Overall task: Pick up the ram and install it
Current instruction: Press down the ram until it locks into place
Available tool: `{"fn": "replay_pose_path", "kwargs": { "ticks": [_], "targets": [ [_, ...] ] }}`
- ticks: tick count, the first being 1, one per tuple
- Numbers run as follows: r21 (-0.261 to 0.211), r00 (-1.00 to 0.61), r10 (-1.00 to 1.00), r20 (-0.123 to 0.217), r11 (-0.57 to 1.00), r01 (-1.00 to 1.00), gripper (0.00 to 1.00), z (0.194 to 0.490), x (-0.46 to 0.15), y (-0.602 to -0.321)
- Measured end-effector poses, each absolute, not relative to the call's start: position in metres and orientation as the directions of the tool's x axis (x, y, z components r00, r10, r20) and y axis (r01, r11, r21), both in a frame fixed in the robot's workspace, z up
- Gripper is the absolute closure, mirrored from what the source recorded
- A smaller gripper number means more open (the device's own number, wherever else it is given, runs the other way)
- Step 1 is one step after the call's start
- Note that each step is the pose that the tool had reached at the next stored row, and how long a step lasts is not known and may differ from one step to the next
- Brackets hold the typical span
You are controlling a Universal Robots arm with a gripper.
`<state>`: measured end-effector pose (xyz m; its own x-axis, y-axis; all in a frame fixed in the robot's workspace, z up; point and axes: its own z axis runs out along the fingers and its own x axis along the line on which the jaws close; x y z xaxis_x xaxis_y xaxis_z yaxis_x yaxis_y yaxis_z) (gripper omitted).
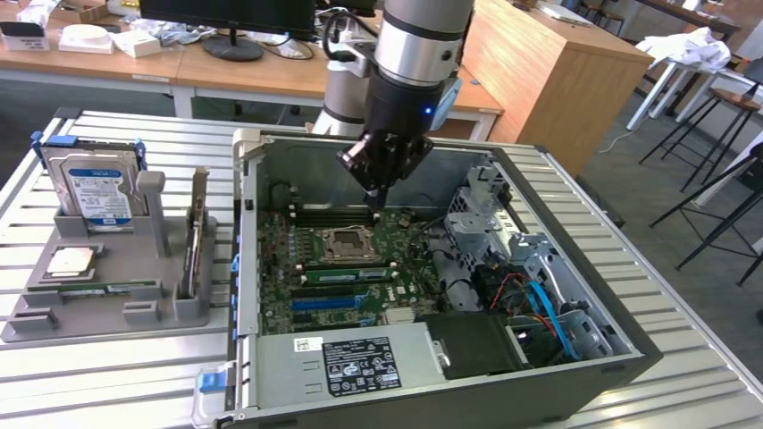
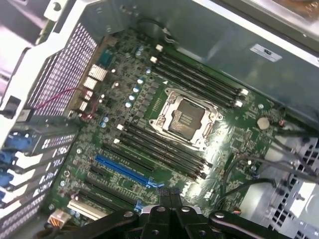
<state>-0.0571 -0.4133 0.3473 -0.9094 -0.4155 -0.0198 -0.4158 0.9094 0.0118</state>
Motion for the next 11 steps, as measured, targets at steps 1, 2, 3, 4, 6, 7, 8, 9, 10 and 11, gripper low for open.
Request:
{"fn": "replay_pose_path", "kwargs": {
  "ticks": [1, 2, 3, 4, 6, 7, 8, 9, 10, 11],
  "targets": [
    [0.012, -0.915, -0.402, -0.020, 0.915, -0.402, 0.90, 0.3472, -0.0572, -0.4132],
    [0.012, -0.921, -0.389, -0.020, 0.921, -0.389, 0.90, 0.3471, -0.0573, -0.4132],
    [0.012, -0.927, -0.374, -0.020, 0.927, -0.375, 0.90, 0.3469, -0.0573, -0.4132],
    [0.012, -0.933, -0.360, -0.020, 0.933, -0.361, 0.90, 0.3468, -0.0574, -0.4132],
    [0.012, -0.944, -0.330, -0.020, 0.944, -0.330, 0.90, 0.3465, -0.0576, -0.4132],
    [0.012, -0.949, -0.316, -0.020, 0.949, -0.316, 0.90, 0.3463, -0.0576, -0.4133],
    [0.012, -0.953, -0.302, -0.020, 0.953, -0.302, 0.90, 0.3462, -0.0577, -0.4133],
    [0.012, -0.958, -0.287, -0.020, 0.958, -0.287, 0.90, 0.3462, -0.0577, -0.4133],
    [0.012, -0.962, -0.272, -0.020, 0.962, -0.272, 0.90, 0.3460, -0.0578, -0.4132],
    [0.012, -0.966, -0.257, -0.020, 0.966, -0.257, 0.90, 0.3459, -0.0579, -0.4132]
  ]
}}
